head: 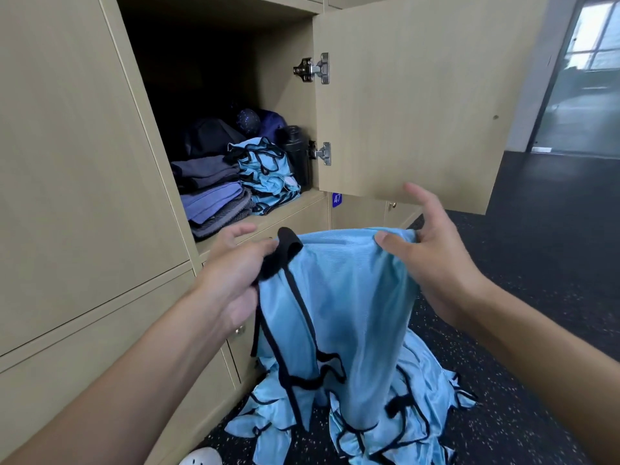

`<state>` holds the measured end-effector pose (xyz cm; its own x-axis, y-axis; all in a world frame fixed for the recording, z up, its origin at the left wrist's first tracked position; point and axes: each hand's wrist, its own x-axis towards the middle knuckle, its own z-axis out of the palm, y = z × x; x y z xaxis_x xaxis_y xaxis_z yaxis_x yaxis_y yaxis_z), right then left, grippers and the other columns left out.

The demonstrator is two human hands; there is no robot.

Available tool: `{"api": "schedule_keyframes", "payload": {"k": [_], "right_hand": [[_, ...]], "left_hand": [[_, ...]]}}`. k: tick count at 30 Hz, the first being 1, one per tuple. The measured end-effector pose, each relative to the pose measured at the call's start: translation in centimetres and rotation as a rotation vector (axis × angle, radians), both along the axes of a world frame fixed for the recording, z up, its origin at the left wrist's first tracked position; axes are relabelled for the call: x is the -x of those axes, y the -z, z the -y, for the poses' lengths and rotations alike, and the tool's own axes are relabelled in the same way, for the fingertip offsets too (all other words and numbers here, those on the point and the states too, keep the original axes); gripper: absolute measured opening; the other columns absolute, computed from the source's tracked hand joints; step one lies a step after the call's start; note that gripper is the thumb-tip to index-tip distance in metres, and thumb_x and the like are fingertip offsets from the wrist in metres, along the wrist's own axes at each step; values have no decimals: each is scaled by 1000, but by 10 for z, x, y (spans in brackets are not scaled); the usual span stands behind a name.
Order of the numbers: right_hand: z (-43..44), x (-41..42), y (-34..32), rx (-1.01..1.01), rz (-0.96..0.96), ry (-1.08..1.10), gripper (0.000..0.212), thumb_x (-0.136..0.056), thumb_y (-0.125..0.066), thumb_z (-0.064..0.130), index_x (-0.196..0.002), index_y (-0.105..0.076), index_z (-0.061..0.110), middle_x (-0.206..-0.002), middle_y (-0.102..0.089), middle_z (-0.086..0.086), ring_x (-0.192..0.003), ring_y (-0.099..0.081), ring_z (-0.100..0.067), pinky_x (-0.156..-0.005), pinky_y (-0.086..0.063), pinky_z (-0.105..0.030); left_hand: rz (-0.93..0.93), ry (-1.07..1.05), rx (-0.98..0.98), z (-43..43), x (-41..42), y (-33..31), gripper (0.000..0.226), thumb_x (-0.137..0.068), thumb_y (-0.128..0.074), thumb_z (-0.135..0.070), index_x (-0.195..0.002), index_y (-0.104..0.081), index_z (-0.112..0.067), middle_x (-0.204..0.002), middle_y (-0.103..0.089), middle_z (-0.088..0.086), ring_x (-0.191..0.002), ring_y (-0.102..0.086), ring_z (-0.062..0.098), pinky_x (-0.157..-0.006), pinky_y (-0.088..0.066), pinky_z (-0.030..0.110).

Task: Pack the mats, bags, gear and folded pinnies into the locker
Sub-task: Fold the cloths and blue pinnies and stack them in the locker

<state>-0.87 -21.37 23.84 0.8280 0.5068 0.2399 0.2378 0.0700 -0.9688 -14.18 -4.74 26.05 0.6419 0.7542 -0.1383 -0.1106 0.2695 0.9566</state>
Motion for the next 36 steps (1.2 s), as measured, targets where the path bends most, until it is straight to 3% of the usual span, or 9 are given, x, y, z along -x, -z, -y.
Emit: {"api": "schedule_keyframes", "payload": {"k": [4, 7, 12, 19, 22, 25, 27, 31, 36], "right_hand": [[1, -2, 2, -34, 10, 87, 39, -91, -69, 18, -119, -55, 42, -79, -52, -12, -66, -53, -25, -66, -55, -45], [1, 0, 2, -42, -8, 116, 11, -95, -64, 17, -97, -65, 28, -68, -43, -6, -52, -36, -16, -50, -35, -28], [4, 0, -3, -69, -70, 124, 14, -95, -64, 18, -84, -72, 19, -83, -57, -9, -75, -46, -22, -70, -41, -38], [9, -7, -1, 53, 59, 235, 5, -95, -63, 18, -97, -66, 22, -85, -54, -10, -70, -45, -22, -64, -40, -36], [14, -6, -2, 130, -73, 62, 37, -89, -72, 19, -120, -55, 29, -96, -60, -16, -76, -59, -23, -69, -53, -38], [17, 1, -4, 241, -116, -163, 54, -84, -75, 5, -126, -52, 30, -94, -64, -23, -72, -62, -23, -58, -50, -25], [16, 0, -3, 252, -87, -79, 45, -85, -73, 3, -121, -55, 25, -87, -62, -18, -66, -56, -19, -49, -41, -20], [17, -6, -3, 187, -83, 70, 20, -88, -72, 8, -104, -63, 17, -77, -62, -9, -57, -55, -15, -43, -38, -19], [20, -9, -1, 256, 30, 6, 8, -91, -68, 12, -91, -75, 7, -90, -74, -16, -78, -67, -20, -74, -55, -36]], "left_hand": [[-74, 6, -44, -4, 1, -1, 19, -96, -59, -6, -110, -58, -19, -60, -63, 5, -48, -59, 16, -47, -53, 27], [-82, 188, -17, -2, 7, -5, 5, -94, -66, -20, -97, -65, -15, -73, -71, 9, -57, -68, 18, -51, -58, 30], [-195, 459, -263, 7, 13, 2, 52, -71, -81, 2, -116, -68, -21, -114, -73, 13, -101, -72, 27, -95, -56, 41], [-150, 229, -386, 8, 8, 11, 35, -79, -78, 0, -102, -65, -23, -102, -73, 21, -80, -68, 28, -90, -55, 51], [-75, 131, -299, 6, 8, 11, 28, -84, -75, -1, -100, -63, -20, -104, -72, 22, -81, -68, 28, -91, -56, 51], [-45, 57, -194, 3, 9, 5, 25, -85, -74, -2, -101, -62, -18, -93, -72, 16, -69, -69, 22, -70, -62, 38], [-120, 161, -161, 0, 14, -2, 39, -81, -76, 0, -111, -60, -19, -92, -74, 16, -65, -71, 24, -60, -62, 36], [-263, 453, -268, -2, 25, -7, 68, -78, -72, 15, -124, -57, -33, -112, -69, 26, -92, -73, 38, -74, -62, 46], [-325, 285, -578, -7, 17, 5, 43, -76, -79, 6, -99, -68, -28, -103, -70, 17, -79, -65, 23, -81, -55, 37]]}}
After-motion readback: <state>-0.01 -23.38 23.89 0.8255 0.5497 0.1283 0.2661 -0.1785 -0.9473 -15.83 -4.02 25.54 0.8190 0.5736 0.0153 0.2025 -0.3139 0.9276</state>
